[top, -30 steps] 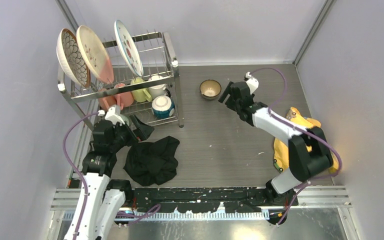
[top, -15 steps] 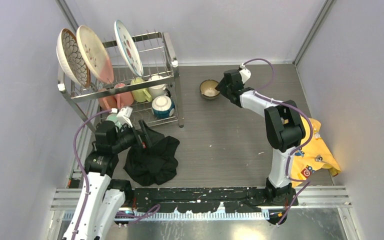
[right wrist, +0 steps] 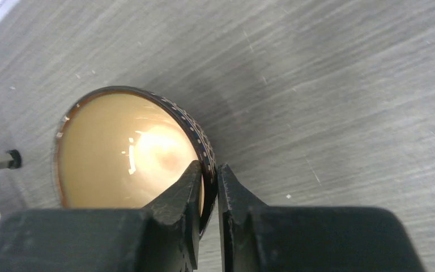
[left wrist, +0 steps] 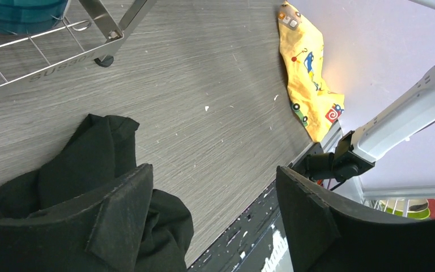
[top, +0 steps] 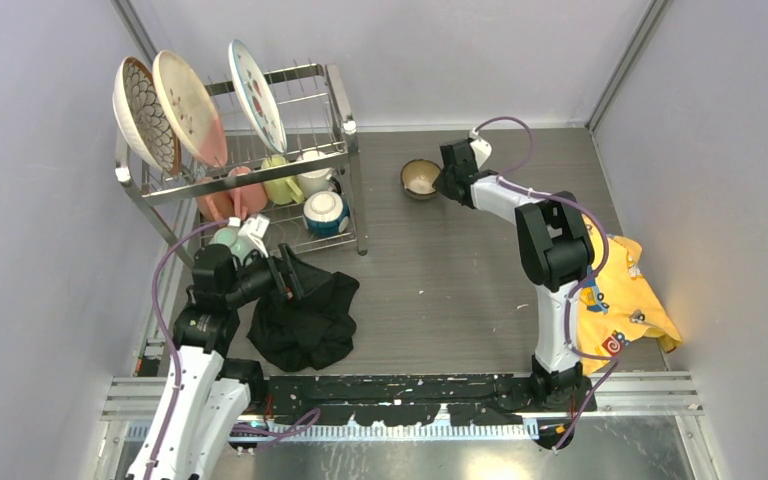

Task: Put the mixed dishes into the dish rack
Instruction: Move the bowl to the center of the board.

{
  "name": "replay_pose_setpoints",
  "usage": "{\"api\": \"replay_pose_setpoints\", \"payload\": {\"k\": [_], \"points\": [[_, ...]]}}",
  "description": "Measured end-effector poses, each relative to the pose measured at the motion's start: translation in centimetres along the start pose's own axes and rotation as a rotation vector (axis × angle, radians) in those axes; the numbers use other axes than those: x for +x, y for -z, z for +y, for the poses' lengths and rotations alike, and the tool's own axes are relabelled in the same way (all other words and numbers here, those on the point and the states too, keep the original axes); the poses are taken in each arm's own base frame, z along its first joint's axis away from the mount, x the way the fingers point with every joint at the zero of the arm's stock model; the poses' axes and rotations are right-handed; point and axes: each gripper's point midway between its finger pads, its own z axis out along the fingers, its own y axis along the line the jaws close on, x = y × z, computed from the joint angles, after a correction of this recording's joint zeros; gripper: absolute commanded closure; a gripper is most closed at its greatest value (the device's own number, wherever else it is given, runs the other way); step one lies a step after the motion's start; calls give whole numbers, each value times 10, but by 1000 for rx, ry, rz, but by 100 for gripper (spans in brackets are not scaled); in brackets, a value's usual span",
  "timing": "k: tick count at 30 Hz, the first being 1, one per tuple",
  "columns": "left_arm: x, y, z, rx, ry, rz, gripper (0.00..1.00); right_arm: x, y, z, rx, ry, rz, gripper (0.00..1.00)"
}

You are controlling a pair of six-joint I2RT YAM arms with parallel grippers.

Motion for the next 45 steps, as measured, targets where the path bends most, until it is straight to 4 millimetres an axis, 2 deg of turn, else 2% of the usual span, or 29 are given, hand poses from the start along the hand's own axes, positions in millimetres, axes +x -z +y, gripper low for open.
{"api": "replay_pose_setpoints", "payload": {"k": [3,6,12,15,19,25,27,32,38,42,45], "points": [[-1,1,-2,0,-30,-14,24,8,5,-10,11,35,22,89],[-3,4,-6,0,-82,-39,25,15,22,-19,14,67,54,89],[-8,7,-20,10,-171,-48,29,48,84,-42,25,184,167,90],[-8,5,-23,6,-195,-24,31,71,118,-46,-8,242,209,90],[2,-1,-23,-2,-221,23,32,114,165,-47,-75,341,269,89],[15,-6,-28,8,-286,81,32,174,209,-37,-197,490,366,89],[19,-8,-30,11,-311,103,33,187,216,-35,-229,537,385,89],[25,-11,-34,23,-375,135,33,207,223,-40,-270,630,404,88],[28,-13,-34,11,-414,161,30,210,224,-36,-304,687,370,86],[22,-14,-33,-10,-436,148,27,210,225,-37,-324,711,351,76],[21,-14,-32,-19,-439,153,26,209,225,-35,-346,715,338,72]]}}
